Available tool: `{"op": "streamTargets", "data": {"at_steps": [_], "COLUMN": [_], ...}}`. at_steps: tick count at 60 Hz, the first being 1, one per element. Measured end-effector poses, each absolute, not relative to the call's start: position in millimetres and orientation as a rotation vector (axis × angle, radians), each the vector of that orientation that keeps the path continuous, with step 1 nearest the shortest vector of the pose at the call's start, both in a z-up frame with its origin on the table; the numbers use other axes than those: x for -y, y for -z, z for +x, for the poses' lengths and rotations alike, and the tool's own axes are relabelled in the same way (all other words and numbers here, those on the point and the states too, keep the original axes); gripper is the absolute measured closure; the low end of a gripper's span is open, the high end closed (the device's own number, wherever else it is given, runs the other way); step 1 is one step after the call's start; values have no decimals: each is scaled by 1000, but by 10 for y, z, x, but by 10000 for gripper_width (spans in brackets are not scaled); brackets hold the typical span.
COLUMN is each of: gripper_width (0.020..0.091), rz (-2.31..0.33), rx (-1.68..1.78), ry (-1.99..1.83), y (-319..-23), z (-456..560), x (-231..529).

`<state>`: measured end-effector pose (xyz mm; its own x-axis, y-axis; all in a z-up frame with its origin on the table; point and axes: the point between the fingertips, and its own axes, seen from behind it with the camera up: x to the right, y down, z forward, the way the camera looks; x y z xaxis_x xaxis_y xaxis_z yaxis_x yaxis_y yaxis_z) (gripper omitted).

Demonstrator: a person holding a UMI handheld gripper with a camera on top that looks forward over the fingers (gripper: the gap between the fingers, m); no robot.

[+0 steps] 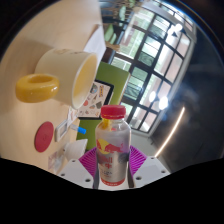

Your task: Pour water

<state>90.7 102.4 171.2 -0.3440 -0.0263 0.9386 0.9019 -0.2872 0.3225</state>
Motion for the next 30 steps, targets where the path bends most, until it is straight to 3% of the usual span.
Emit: {"op": "streamTargets", "data": {"at_steps": [11,12,20,21,29,30], "gripper_width": [717,716,715,717,715,714], "rz": [-857,-850,-814,-804,-816,-822], "rx": [1519,1547,1590,1615,1604,1579], "ry": [1945,1941,1950,1948,1935,1936], "y": [-1716,-1891,-1862,-2139,-2201,-1927], "z": [590,630,585,656,790,713], "x": [-1090,-1088,-1038,-1081,-874,-944]}}
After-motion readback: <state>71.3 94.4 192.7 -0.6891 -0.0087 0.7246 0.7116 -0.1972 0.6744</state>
